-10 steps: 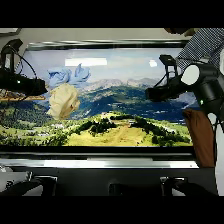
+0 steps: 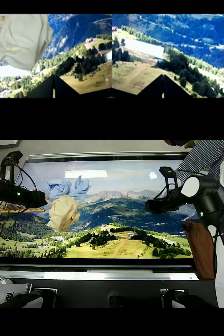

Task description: Fold the clothes and pants, and hang the long-sleeved shirts on hangers.

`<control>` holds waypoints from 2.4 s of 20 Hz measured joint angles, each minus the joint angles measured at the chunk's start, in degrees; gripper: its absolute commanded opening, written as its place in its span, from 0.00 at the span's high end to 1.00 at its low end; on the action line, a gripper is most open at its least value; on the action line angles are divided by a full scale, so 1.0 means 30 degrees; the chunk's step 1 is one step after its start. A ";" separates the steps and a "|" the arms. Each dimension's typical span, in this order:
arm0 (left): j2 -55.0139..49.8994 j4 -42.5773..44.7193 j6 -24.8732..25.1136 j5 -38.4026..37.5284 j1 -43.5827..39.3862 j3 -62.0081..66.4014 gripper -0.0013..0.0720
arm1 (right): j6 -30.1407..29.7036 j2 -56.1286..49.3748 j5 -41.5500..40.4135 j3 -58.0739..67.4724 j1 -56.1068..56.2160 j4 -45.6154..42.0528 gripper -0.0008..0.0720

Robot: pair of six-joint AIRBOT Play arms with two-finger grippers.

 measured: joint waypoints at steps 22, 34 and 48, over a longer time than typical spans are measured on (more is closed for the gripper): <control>0.0000 0.0000 0.0000 0.0007 0.0000 0.0000 0.96 | 0.0000 0.0000 0.0000 0.0000 0.0000 0.0022 0.95; -0.1923 0.3526 -0.2528 0.0656 0.0780 0.0000 0.00 | 0.0007 0.0000 0.0051 0.0000 0.0000 0.0007 0.95; -0.9049 0.0816 -0.3082 0.4058 0.0991 0.0729 0.96 | 0.1836 0.0000 0.0437 0.0000 0.0000 -0.0197 0.94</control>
